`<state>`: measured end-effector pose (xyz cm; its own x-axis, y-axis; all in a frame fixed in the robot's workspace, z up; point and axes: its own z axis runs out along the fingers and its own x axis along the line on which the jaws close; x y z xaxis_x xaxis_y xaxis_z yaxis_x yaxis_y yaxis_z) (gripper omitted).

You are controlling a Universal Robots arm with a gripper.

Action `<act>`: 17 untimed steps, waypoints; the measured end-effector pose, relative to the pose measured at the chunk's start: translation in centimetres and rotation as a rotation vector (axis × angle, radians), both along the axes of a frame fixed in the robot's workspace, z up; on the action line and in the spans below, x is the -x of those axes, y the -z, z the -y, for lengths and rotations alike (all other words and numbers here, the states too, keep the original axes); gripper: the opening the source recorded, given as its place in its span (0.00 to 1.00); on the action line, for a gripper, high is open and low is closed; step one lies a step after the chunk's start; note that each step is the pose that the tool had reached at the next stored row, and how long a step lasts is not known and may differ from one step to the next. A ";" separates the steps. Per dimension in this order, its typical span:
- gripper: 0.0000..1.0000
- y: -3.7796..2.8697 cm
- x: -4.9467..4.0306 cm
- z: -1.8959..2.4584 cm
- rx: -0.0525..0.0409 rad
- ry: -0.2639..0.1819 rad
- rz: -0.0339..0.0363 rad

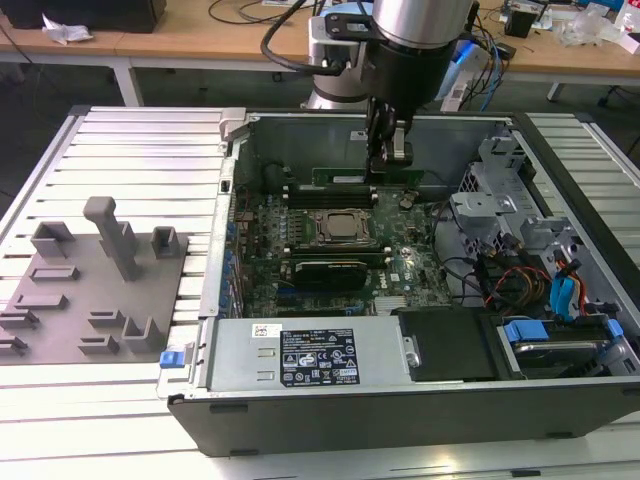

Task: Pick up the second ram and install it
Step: 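Pick up the second ram and move it above second insertion slot, then insert the second ram into the second slot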

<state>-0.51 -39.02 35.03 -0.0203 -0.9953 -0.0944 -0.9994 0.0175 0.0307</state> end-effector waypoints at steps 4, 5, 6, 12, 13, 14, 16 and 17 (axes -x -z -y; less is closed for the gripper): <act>0.14 0.39 0.00 -0.01 0.0003 0.000 -0.0001; 0.14 0.41 0.00 -0.01 0.0000 0.000 0.0000; 0.14 0.41 0.00 -0.01 0.0000 0.000 0.0000; 0.14 0.43 0.00 -0.01 0.0000 0.000 0.0000; 0.14 0.43 0.00 -0.01 0.0000 0.000 0.0000; 0.14 0.43 0.00 -0.01 0.0000 0.000 -0.0001; 0.14 0.51 0.00 -0.02 -0.0004 0.000 0.0001; 0.14 0.59 0.00 -0.01 -0.0004 0.000 0.0001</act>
<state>-0.51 -39.01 34.44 -0.0203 -0.9953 -0.0948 -0.9994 0.0175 0.0306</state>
